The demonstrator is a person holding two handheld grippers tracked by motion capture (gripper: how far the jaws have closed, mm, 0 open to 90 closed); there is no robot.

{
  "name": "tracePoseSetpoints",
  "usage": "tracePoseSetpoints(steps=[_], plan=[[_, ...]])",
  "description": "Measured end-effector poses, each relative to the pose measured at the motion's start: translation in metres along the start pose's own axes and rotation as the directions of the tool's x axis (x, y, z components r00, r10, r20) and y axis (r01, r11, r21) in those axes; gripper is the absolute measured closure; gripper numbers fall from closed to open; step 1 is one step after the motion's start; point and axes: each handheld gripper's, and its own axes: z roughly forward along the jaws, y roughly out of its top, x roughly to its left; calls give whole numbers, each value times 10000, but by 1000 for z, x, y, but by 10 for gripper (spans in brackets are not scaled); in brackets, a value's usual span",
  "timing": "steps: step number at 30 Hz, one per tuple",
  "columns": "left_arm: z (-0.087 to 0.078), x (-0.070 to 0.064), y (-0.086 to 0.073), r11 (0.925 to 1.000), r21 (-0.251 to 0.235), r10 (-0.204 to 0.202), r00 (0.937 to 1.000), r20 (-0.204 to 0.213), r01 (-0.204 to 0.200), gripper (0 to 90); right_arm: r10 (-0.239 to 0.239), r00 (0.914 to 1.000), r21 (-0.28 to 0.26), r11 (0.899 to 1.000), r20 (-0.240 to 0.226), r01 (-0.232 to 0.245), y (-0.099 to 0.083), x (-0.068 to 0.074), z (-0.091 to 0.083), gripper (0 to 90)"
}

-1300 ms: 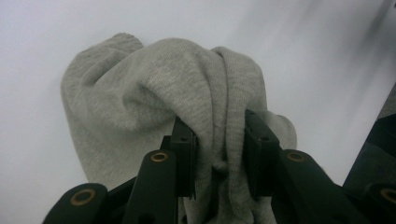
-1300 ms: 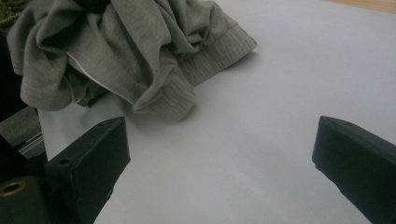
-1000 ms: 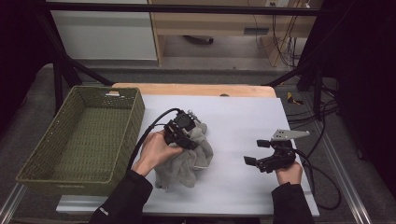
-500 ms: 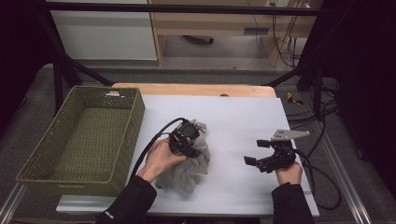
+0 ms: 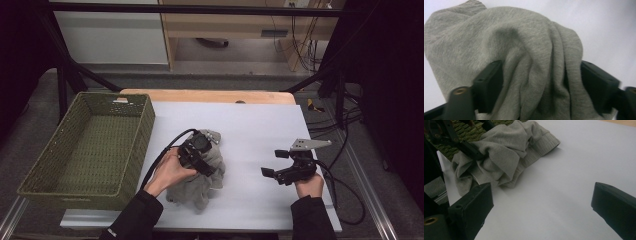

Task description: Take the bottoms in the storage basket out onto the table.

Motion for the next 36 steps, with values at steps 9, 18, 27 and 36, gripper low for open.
tracePoseSetpoints(steps=[9,18,27,36], plan=[[-2,-6,-1,9993,285,244,9996,-172,-239,66,1,10000,10,10000,7,-1,0,0,0,45],[-18,-6,-6,9993,-247,262,9996,-69,-264,42,-1,10000,5,10000,11,1,0,0,0,45],[-37,-2,-16,9977,-665,101,9998,-159,-112,42,-2,10000,-1,10000,13,2,0,0,0,45],[-55,5,-29,9954,-955,-112,9995,-299,83,42,3,10000,-2,10000,13,-3,0,0,0,45]])
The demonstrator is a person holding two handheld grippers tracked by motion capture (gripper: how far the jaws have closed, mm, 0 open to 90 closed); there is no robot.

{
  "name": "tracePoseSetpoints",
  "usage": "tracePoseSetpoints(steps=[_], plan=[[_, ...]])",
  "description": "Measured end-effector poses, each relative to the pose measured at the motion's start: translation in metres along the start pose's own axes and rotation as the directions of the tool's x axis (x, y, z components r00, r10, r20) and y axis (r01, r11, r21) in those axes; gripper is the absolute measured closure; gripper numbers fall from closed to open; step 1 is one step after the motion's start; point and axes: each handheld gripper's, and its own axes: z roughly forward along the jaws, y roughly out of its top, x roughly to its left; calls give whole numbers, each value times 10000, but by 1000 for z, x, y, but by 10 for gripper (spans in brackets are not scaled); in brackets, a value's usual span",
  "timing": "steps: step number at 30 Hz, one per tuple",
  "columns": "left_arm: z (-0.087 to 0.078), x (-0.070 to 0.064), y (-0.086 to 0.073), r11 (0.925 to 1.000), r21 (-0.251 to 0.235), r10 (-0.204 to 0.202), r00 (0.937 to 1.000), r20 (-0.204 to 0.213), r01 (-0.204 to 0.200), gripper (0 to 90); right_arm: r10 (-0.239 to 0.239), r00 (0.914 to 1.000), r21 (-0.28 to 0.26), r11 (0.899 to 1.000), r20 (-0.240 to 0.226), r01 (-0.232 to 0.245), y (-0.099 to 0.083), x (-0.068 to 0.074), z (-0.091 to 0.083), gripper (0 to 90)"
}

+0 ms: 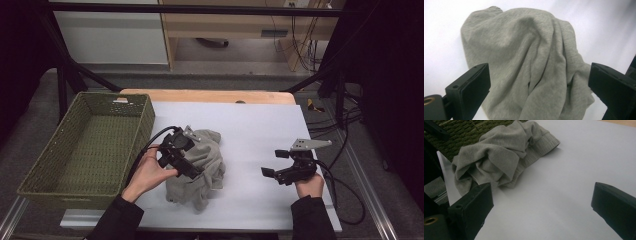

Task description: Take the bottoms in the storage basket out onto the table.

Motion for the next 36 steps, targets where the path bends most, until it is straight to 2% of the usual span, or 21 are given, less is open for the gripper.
tracePoseSetpoints(steps=[20,36], plan=[[-39,22,-25,9956,-708,-647,9972,-362,621,43,14,10000,-39,10000,2,-14,0,0,-1,45],[-59,46,-57,9856,-1082,-1380,9879,-715,1298,43,28,10000,-24,10000,21,-28,0,0,-2,45]])
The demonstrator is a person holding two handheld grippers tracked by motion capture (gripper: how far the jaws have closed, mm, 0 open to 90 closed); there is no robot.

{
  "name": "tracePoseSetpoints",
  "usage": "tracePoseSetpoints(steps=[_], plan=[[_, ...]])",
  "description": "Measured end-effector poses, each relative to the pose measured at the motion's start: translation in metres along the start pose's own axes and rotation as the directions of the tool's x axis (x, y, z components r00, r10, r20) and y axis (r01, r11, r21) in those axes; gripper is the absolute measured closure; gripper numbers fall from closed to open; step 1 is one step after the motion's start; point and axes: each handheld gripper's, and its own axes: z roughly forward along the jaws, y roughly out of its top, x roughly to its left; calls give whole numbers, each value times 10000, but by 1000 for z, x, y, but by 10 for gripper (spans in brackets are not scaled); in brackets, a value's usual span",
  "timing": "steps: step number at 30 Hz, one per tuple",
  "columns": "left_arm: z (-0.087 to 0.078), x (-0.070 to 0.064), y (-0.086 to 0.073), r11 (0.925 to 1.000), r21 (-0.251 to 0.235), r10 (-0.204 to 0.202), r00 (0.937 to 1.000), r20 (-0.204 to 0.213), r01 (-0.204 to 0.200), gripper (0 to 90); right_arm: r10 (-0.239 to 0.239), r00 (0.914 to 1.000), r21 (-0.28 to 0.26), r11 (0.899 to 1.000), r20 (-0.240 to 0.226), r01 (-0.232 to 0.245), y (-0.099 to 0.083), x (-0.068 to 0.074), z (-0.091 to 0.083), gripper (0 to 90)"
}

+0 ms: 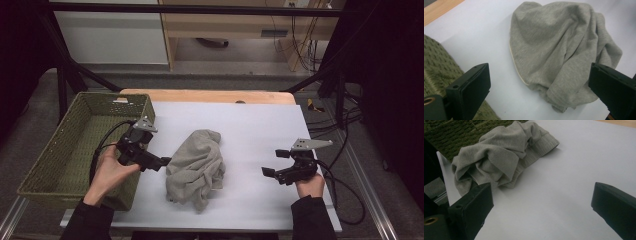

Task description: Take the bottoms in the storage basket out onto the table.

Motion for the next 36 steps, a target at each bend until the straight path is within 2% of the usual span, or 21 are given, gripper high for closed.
tracePoseSetpoints(steps=[15,25,36], plan=[[-10,23,-29,9971,-357,-681,9973,-262,671,43,-33,10000,51,10000,7,33,0,0,1,45],[-13,32,-43,9952,-519,-851,9952,-488,826,43,-29,10000,69,10000,16,29,0,0,0,45],[-13,37,-51,9940,-556,-975,9937,-554,945,43,-20,10000,81,10000,15,20,0,0,1,45]])
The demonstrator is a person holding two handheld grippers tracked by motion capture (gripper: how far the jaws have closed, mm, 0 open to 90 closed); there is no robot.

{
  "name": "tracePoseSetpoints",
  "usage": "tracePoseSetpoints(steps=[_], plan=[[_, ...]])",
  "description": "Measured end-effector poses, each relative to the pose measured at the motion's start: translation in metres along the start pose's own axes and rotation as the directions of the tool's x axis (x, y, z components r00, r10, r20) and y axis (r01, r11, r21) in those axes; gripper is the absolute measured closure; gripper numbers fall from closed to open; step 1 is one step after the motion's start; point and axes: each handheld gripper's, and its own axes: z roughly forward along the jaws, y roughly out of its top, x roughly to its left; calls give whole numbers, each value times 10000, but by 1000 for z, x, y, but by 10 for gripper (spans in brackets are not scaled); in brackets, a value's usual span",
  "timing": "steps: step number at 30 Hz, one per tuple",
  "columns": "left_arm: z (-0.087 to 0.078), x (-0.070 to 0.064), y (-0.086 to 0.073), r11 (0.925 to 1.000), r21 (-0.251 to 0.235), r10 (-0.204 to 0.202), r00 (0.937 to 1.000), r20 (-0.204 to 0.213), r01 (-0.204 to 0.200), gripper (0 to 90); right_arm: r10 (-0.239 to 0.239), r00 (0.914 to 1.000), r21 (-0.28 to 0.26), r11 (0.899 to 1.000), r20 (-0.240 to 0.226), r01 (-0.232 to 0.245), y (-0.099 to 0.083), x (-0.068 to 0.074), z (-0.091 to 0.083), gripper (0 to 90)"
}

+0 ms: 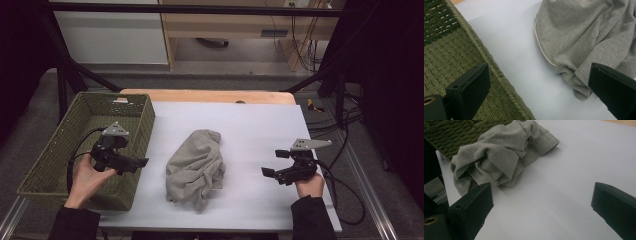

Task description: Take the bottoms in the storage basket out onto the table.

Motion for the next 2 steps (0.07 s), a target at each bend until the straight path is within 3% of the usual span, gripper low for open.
tracePoseSetpoints(steps=[2], plan=[[0,1,0,10000,34,-1,10000,5,1,43,-7,10000,-3,10000,3,7,0,0,0,45]])
